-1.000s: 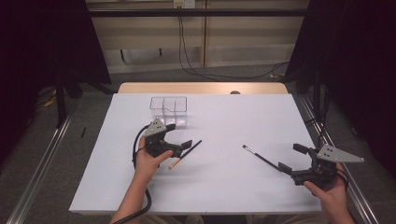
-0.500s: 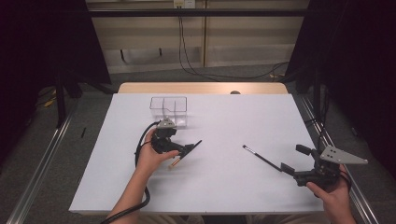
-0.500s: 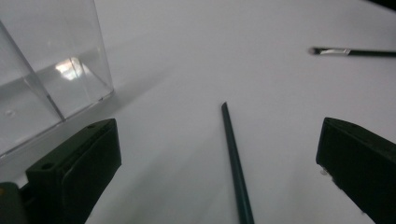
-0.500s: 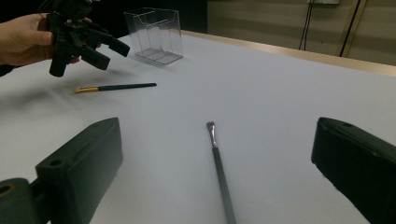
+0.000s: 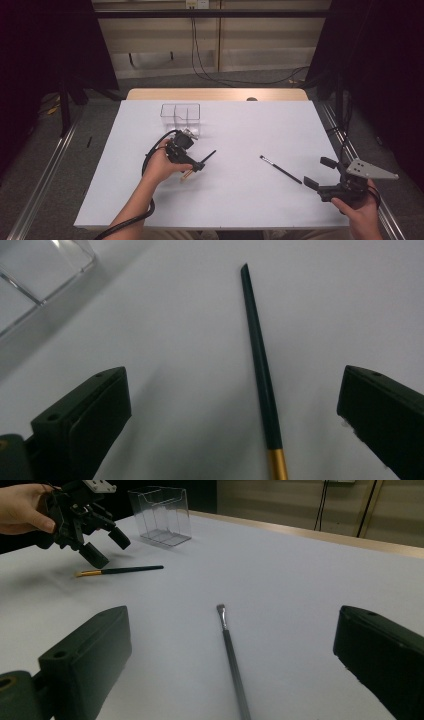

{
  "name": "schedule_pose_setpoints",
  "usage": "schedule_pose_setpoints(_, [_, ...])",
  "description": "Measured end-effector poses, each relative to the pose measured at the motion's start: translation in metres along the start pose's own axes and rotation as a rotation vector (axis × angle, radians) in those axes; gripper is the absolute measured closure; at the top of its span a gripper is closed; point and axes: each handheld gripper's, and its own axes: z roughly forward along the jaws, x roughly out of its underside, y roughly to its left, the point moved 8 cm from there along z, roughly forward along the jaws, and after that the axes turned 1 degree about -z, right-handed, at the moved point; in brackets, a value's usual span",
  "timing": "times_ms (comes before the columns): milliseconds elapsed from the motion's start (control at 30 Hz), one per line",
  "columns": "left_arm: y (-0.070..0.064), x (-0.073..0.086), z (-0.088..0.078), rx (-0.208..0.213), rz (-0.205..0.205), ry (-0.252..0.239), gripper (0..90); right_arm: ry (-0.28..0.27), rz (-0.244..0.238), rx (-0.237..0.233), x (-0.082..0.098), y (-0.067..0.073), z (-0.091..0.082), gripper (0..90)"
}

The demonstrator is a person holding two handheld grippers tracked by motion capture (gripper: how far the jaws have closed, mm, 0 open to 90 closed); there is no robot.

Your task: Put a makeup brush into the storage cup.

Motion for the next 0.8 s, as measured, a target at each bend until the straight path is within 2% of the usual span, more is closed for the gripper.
schedule_pose_setpoints(33, [0.0000, 0.0000, 0.0000, 0.000, 0.000, 0.000, 2.0, 0.000, 0.000, 0.000, 0.0000, 0.0000, 0.0000, 1.9])
schedule_pose_setpoints(167, [-0.0020, 0.0025, 0.0006, 0.015, -0.001, 0.063, 3.7, 0.000, 0.002, 0.001, 0.0003, -0.0004, -0.0005, 1.9])
schedule_pose_setpoints(200, [-0.0027, 0.0034, 0.0007, 0.013, 0.002, 0.093, 6.2, 0.001, 0.002, 0.004, 0.0002, -0.0006, -0.0005, 2.0])
schedule_pose_setpoints(233, [-0.0027, 0.0034, 0.0007, 0.013, 0.002, 0.093, 7.0, 0.000, 0.000, 0.002, 0.0002, -0.0007, -0.0006, 2.0])
schedule_pose_setpoints(467, [-0.0061, 0.0047, 0.0015, -0.001, 0.026, 0.180, 15.7, 0.005, -0.002, 0.005, 0.0005, -0.0008, -0.0007, 1.9])
schedule_pose_setpoints(667, [-0.0073, 0.0047, 0.0005, -0.022, 0.046, 0.220, 31.0, 0.006, -0.006, 0.003, 0.0002, -0.0005, -0.0003, 1.9])
schedule_pose_setpoints(800, [-0.0096, 0.0050, -0.0015, -0.009, 0.054, 0.255, 40.9, 0.011, -0.008, 0.002, 0.0005, 0.0001, 0.0007, 2.0])
